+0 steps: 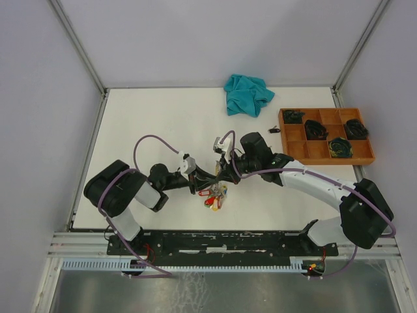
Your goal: Put the keys on the keyring
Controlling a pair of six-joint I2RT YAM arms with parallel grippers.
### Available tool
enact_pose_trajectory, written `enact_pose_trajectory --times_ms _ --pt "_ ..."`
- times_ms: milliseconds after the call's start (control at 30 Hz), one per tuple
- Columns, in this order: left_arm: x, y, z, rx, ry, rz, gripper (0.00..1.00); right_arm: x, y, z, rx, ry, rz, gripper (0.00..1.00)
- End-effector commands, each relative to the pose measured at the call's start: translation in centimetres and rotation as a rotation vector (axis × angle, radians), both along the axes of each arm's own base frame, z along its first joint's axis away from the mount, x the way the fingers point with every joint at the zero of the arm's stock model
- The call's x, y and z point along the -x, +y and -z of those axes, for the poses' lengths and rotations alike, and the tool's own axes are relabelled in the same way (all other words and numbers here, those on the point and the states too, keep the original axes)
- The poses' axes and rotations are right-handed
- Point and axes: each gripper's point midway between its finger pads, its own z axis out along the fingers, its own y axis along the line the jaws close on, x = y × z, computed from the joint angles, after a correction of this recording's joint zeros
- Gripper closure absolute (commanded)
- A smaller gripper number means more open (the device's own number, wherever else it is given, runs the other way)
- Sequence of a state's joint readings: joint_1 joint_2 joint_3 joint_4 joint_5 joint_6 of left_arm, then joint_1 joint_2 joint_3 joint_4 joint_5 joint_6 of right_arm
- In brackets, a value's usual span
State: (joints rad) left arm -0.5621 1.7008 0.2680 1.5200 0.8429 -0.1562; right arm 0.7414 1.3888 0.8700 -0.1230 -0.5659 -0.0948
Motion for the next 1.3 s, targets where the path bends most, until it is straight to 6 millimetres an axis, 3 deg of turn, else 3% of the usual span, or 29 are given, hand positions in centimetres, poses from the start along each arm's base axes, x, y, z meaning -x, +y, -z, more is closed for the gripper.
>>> enact_pose_trajectory --times_ms 0,167,300,533,633,867,1067,1200,1267 --pt "0.8 -0.4 -4.6 0.121 -0.184 0.068 0.79 -0.4 1.1 -2.0 -0.069 -0.040 -0.028 0.99" --pt "1.0 -0.5 -4.5 0.118 -0.179 0.083 0.95 -0.3 0.8 -2.0 -0.060 -0.046 -0.021 0.99" --pt "1.1 -0.1 -5.3 0.131 -0.206 0.063 0.97 -0.3 -0.5 -1.5 -0.016 -0.060 0.017 0.99" --pt "-0.1 0.2 -5.0 0.042 -0.185 -0.008 0.97 -0.2 -3.6 -2.5 0.040 -0.133 0.120 0.69" --pt "-1.1 0.4 -4.6 -0.020 -0.169 -0.056 0.97 -0.4 -4.8 -3.1 0.048 -0.173 0.167 0.63" --pt "-2.9 0.4 -3.5 -0.237 -0.196 -0.207 0.97 -1.0 -6.2 -4.8 -0.026 -0.286 0.261 0.64" --pt "-3.6 0.5 -1.0 -0.507 -0.174 -0.370 0.97 -1.4 -6.1 -3.3 -0.049 -0.402 0.220 0.67" --pt "-3.7 1.1 -0.8 -0.602 -0.080 -0.419 0.97 -1.9 -5.5 -2.5 -0.081 -0.435 0.211 0.78" --pt "-3.7 1.9 -1.3 -0.668 -0.047 -0.439 0.97 -2.2 -5.1 -1.7 -0.099 -0.448 0.209 0.78"
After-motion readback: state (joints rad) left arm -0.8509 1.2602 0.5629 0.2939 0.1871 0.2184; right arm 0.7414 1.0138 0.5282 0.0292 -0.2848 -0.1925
